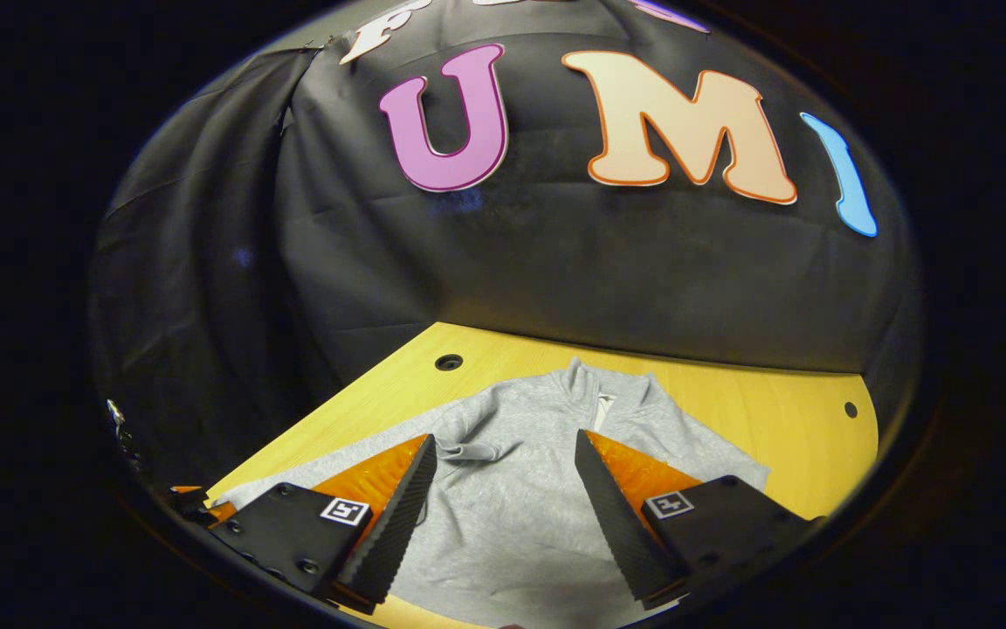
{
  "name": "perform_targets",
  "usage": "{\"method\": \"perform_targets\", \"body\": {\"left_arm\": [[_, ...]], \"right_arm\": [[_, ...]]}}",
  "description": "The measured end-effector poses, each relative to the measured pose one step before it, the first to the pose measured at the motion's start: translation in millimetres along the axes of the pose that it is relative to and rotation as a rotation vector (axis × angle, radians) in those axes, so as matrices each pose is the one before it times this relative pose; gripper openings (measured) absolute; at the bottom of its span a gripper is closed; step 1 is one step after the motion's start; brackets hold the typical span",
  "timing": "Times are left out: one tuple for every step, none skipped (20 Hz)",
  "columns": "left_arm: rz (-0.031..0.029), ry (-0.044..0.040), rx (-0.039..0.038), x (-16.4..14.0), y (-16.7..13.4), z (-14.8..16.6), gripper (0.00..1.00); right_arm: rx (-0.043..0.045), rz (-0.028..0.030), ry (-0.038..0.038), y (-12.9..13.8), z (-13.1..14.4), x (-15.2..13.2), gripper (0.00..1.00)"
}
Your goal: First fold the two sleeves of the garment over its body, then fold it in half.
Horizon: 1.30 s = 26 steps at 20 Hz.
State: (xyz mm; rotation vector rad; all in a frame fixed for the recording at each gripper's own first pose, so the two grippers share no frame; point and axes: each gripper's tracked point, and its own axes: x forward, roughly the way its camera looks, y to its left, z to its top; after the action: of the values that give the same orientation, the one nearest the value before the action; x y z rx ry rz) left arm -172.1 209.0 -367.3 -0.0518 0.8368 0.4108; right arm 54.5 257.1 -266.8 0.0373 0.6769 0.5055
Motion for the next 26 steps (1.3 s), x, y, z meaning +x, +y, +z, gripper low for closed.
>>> {"method": "perform_targets", "body": {"left_arm": [[0.00096,0.02452,-0.0065,1.11,-1.0,-6.74,0.96],[0.00324,0.02617,-0.0045,0.59,0.57,-5.58,0.96],[-0.00223,-0.0084,-0.01155,-0.3,-0.88,3.03,0.96],[-0.00192,-0.00901,-0.0078,3.47,-0.88,2.85,0.97],[-0.00185,0.02418,-0.00719,-0.6,-1.98,-4.69,0.94],[-0.00126,-0.00824,-0.0124,-0.43,-0.61,1.87,0.95],[-0.00586,0.01639,-0.0197,2.0,-0.84,-2.0,0.96],[0.00121,0.0161,-0.01102,-3.04,-1.18,-0.67,0.92],[-0.00535,0.00003,0.00374,4.37,-1.35,0.35,0.88],[-0.01117,0.01581,0.00628,-0.11,-4.34,-1.65,0.84],[-0.01253,-0.00528,0.0111,-1.01,-5.04,1.71,0.7],[-0.01281,0.00553,0.00954,1.71,-5.52,0.72,0.55],[-0.00772,0.00464,0.00506,-0.58,-5.22,-0.85,0.41],[0.00182,0.00034,0.00355,2.59,-3.32,1.84,0.26],[0.01021,0.01192,-0.00005,-1.98,-1.24,-1.49,0.12],[0.00912,0.00248,-0.00305,-1.83,0.03,2.87,0.08],[-0.00163,0.01069,-0.04273,-0.06,-3.37,1.66,0.0],[-0.01566,0.01658,-0.05098,-3.73,-6.24,0.97,0.0],[-0.00665,-0.00095,-0.03306,-1.08,-2.29,5.03,0.0],[-0.00197,-0.00915,-0.01082,-2.53,-2.22,7.54,0.0],[-0.0051,-0.01577,0.00612,-0.06,-4.39,9.64,0.0],[0.00125,-0.02175,0.01425,-0.77,-4.42,12.23,0.0],[-0.00517,-0.01682,0.00596,-2.2,-5.23,12.11,0.0],[-0.01048,-0.02004,0.00015,-0.87,-6.94,13.72,0.0],[-0.01209,-0.01801,-0.00398,-0.3,-7.72,13.22,0.0],[-0.01459,-0.01342,-0.00533,0.5,-7.66,12.63,0.0]], "right_arm": [[0.005,-0.00679,-0.01013,-5.11,4.15,-5.74,0.98],[0.00609,-0.00757,-0.01022,-4.98,4.37,-4.9,0.98],[0.00714,-0.00712,-0.00805,-5.58,2.47,-4.51,0.98],[0.00532,-0.00703,-0.00626,-5.37,2.0,-4.73,0.98],[0.00359,-0.00769,-0.00704,-5.77,2.22,-3.76,0.98],[0.00155,-0.00876,-0.00632,-6.08,1.27,-4.19,0.98],[0.00145,-0.00947,-0.0045,-6.06,-0.41,-2.53,0.98],[0.00743,-0.00681,-0.00587,-5.21,1.7,-5.6,0.98],[0.01139,-0.0034,-0.00112,-4.71,-0.17,-2.7,0.98],[0.01147,-0.00308,-0.00085,-3.94,-0.25,-3.52,0.98],[0.01093,-0.00189,-0.00307,-4.45,-0.21,-4.83,0.98],[0.00667,-0.00228,-0.00264,-4.58,0.17,-4.87,0.98],[0.0024,-0.00231,-0.00323,-4.56,-1.36,-3.3,0.98],[-0.003,-0.0046,-0.00232,-5.6,-0.58,-3.29,0.98],[-0.00355,-0.00569,-0.00426,-6.4,-0.31,-3.59,0.98],[-0.00223,-0.00611,-0.00445,-6.83,0.31,-3.71,0.98],[0.00105,-0.00534,-0.00248,-6.97,-1.04,-5.26,0.98],[0.00151,-0.00581,-0.00294,-6.55,0.33,-5.21,0.98],[0.00086,-0.00752,-0.00582,-7.94,1.06,-4.92,0.98],[-0.00066,-0.0084,-0.00552,-8.48,1.29,-4.87,0.98],[-0.00083,-0.00628,-0.00102,-7.08,-0.77,-5.64,0.98],[0.00045,-0.00453,-0.00028,-6.71,0.91,-6.25,0.95],[0.00207,-0.00306,-0.0011,-7.64,0.62,-4.95,0.98],[0.00197,-0.00615,0.00131,-6.52,-0.19,-3.81,0.95],[0.00511,-0.00698,0.00222,-6.47,-0.72,-4.77,0.98],[0.00904,-0.00769,-0.00061,-7.19,0.26,-4.97,0.98]]}}
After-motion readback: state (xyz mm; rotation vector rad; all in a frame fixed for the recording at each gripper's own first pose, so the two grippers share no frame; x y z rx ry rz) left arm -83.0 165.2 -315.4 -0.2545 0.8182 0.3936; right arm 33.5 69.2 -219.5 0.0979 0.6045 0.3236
